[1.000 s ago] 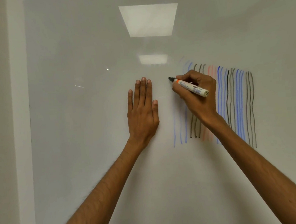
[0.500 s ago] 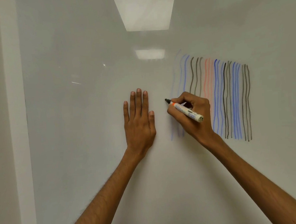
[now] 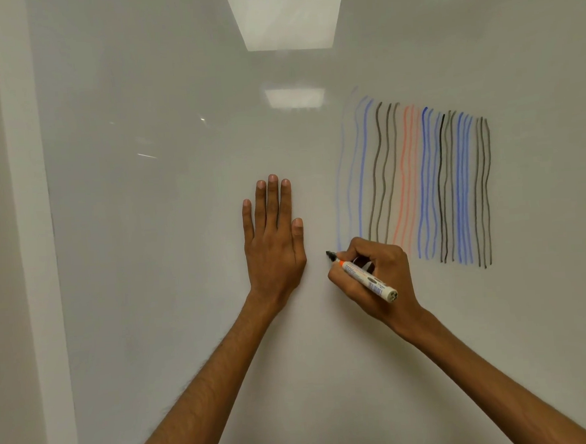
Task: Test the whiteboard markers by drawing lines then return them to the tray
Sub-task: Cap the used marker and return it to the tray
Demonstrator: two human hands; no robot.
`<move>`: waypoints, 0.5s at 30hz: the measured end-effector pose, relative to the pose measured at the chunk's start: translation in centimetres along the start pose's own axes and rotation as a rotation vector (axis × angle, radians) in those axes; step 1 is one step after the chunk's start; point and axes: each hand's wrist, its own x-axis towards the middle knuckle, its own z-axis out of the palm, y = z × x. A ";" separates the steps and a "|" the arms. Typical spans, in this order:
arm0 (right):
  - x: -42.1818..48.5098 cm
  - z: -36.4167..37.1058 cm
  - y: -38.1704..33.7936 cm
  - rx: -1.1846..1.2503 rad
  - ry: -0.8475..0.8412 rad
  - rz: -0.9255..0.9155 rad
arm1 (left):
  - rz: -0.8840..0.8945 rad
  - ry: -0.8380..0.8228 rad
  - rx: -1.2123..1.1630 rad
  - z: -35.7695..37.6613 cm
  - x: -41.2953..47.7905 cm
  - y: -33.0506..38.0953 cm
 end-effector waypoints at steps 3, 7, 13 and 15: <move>-0.9 0.1 0.3 -0.017 -0.024 -0.002 | -0.005 -0.002 -0.003 0.0 0.0 0.0; -0.8 0.0 -0.3 0.067 -0.013 0.065 | -0.008 -0.003 -0.001 0.0 -0.1 0.0; 5.1 -2.3 -2.5 0.245 0.179 0.040 | -0.007 0.006 -0.019 -0.2 -0.1 0.1; 8.4 -3.1 -3.0 0.252 0.219 0.006 | -0.008 0.008 -0.016 -0.2 -0.2 0.1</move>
